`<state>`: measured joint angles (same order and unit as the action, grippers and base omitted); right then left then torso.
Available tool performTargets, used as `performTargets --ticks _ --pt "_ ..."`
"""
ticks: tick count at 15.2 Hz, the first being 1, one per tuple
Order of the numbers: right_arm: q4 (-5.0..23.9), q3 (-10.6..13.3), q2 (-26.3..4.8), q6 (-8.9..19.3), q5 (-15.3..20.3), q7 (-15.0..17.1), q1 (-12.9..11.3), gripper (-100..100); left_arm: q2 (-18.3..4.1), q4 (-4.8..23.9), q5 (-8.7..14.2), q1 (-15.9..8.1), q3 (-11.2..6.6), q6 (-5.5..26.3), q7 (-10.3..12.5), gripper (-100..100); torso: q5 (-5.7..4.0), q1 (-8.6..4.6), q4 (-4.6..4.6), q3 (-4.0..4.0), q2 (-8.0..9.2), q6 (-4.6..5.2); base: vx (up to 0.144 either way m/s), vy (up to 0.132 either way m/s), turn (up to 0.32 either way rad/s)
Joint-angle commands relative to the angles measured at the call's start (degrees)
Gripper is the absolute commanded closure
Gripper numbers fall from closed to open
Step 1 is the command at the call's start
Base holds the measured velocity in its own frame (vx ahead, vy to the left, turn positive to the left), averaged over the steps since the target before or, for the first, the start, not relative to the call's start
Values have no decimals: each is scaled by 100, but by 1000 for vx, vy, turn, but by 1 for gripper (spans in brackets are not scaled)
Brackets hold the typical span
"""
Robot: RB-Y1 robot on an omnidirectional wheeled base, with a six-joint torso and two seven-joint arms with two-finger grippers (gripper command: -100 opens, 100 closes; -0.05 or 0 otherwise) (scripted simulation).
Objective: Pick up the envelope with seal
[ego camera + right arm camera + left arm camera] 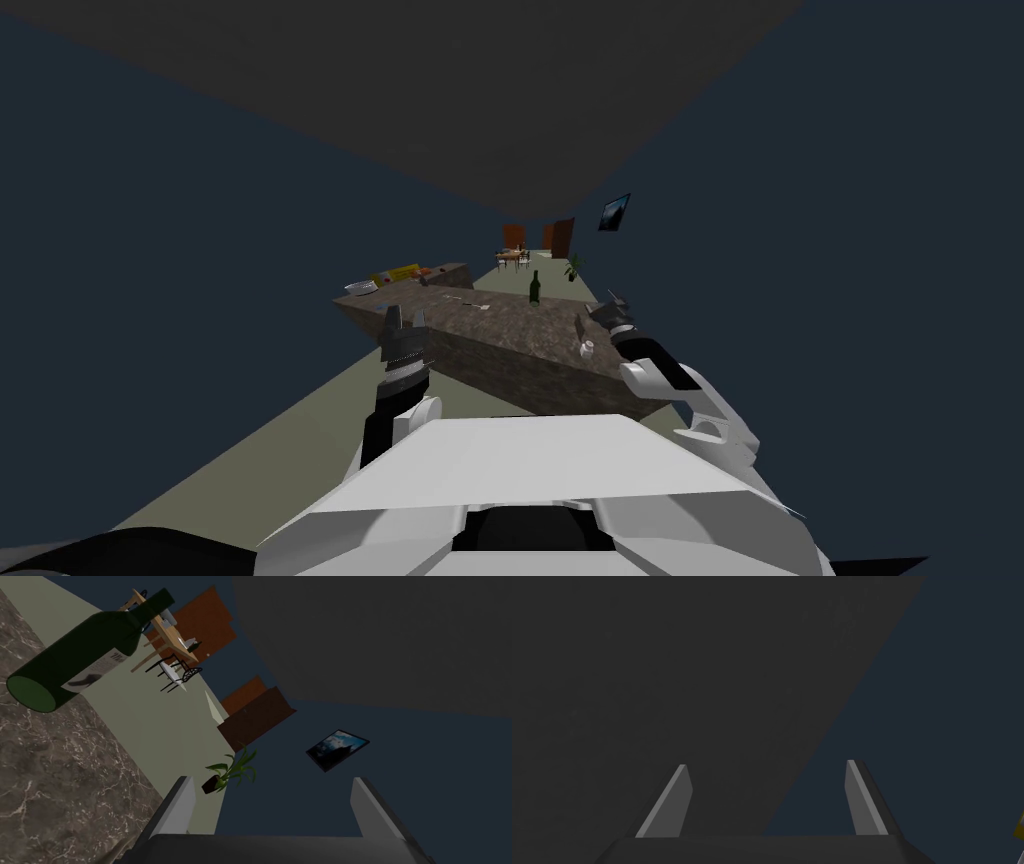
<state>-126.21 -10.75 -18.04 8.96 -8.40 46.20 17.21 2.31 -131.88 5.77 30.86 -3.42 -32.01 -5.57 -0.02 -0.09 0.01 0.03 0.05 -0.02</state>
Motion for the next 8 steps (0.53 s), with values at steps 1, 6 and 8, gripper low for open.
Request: performTargets --ticks 1,6,8 --pt "28 -24 -25 286 -4 170 -36 -100 0 0 0 0 0 0 0 0 0 0 0 0 0 0 -19 -19 80" --pt "119 -104 -106 740 -23 532 -133 -100 0 0 0 0 0 0 0 0 0 -1 0 0 0 3 -16 -16 70" --pt "212 -185 -186 1058 -43 871 -231 -100 0 0 0 0 0 0 0 0 1 1 0 -1 -1 1 -25 -19 129"
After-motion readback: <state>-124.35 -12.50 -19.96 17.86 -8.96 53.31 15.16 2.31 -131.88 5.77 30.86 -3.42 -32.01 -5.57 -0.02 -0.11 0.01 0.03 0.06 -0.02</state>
